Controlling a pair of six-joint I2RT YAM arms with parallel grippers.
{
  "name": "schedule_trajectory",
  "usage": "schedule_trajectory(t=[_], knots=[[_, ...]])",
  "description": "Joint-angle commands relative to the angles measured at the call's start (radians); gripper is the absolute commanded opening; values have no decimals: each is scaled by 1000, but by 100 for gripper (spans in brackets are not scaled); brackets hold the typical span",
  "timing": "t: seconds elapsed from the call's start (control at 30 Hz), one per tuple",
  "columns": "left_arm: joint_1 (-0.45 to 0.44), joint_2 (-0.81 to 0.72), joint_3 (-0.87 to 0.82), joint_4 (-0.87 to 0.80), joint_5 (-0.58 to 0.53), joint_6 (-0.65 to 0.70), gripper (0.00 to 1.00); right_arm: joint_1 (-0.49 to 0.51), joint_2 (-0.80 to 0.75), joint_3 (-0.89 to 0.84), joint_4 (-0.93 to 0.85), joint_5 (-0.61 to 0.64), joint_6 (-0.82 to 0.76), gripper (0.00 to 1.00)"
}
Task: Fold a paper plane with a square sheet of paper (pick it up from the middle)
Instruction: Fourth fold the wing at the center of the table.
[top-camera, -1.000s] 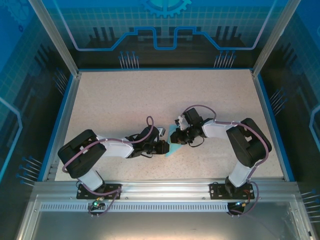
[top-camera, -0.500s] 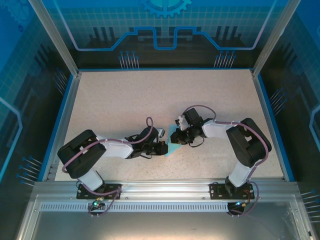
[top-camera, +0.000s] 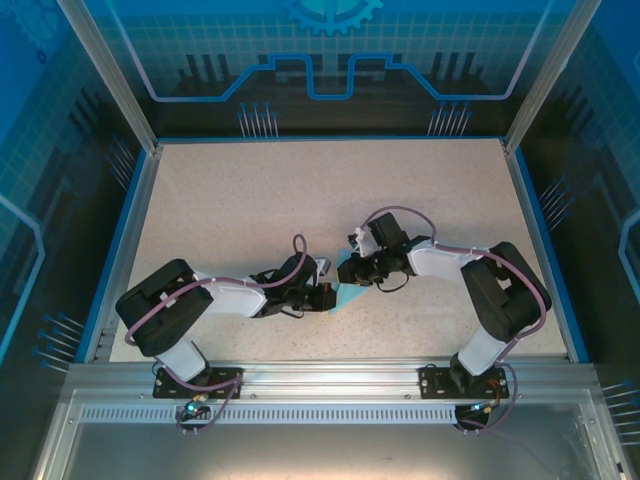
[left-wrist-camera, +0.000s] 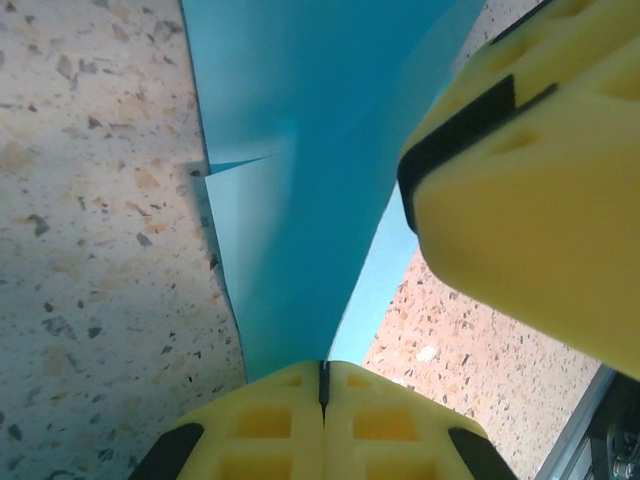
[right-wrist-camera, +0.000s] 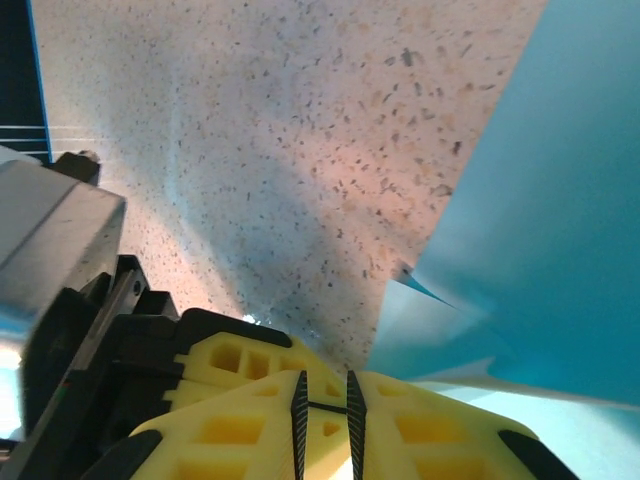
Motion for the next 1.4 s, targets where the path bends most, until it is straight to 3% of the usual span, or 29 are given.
schedule_trajectory(t=[0.0, 0.3, 0.67, 0.83, 0.97, 1.37], knots=[[9, 19, -13, 17, 29, -17, 1, 20, 8, -8, 28, -40, 16, 21], [29, 8, -32, 26, 25, -53, 0, 22, 34, 12, 40, -20, 20, 20], [36, 34, -58, 90, 37, -102, 0, 5, -110, -18, -57, 78, -11, 23], [37, 26, -66, 91, 33, -108, 0, -13, -148, -62, -41, 125, 10, 18], [45, 22, -70, 86, 31, -110, 0, -14, -104, -41, -55, 107, 3, 14], [47, 27, -69, 79, 34, -103, 0, 18, 34, 35, 6, 57, 16, 14]])
